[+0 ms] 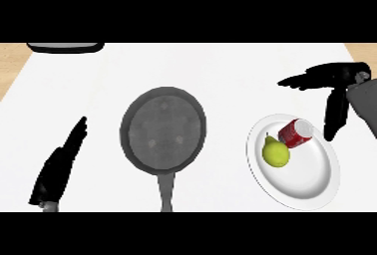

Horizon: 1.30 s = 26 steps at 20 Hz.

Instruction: Pick the can from the plate and place it in the pan

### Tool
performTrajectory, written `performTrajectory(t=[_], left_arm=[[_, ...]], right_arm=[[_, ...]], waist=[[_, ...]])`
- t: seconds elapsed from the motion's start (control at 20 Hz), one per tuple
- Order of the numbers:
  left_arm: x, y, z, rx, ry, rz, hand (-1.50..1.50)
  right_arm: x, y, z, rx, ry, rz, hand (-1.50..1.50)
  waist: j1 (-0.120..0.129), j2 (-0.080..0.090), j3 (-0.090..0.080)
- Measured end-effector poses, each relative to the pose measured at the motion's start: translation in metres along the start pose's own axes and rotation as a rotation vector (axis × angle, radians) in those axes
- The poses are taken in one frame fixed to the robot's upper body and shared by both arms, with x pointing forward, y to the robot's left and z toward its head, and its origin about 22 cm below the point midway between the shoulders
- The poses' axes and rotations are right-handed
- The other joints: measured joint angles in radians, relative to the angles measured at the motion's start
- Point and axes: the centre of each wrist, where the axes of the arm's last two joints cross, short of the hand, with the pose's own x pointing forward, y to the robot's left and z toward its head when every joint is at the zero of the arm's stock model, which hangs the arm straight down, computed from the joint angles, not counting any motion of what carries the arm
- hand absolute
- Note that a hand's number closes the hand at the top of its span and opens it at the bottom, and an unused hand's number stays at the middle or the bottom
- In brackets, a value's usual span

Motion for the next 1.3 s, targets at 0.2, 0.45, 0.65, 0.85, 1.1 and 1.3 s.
performTrajectory(t=[0.2,0.45,0.65,0.85,1.1,1.3], left_arm=[[0.006,0.001,0.001,0.002,0.003,-0.001,0.0],[0.006,0.004,-0.001,0.001,0.002,0.002,0.0],[0.007,0.0,0.0,0.002,0.0,-0.001,0.0],[0.003,0.002,0.004,0.002,0.003,-0.003,0.0],[0.007,-0.003,0.001,-0.006,-0.002,-0.004,0.0],[0.006,-0.002,-0.003,-0.002,-0.005,-0.005,0.0]], right_arm=[[0.002,0.015,-0.012,0.021,0.037,0.022,-1.5],[0.0,0.021,-0.02,0.036,0.073,0.037,-1.5],[-0.001,0.032,-0.027,0.047,0.084,0.049,-1.5],[-0.004,0.036,-0.032,0.053,0.096,0.047,-1.5],[-0.01,0.043,-0.043,0.067,0.11,0.054,-1.5],[-0.01,0.047,-0.051,0.071,0.111,0.057,-1.5]], waist=[[-0.002,-0.001,0.0],[0.001,0.001,0.0],[-0.001,0.0,0.0],[0.001,0.0,0.0],[0.004,0.002,0.0],[0.002,0.001,0.0]])
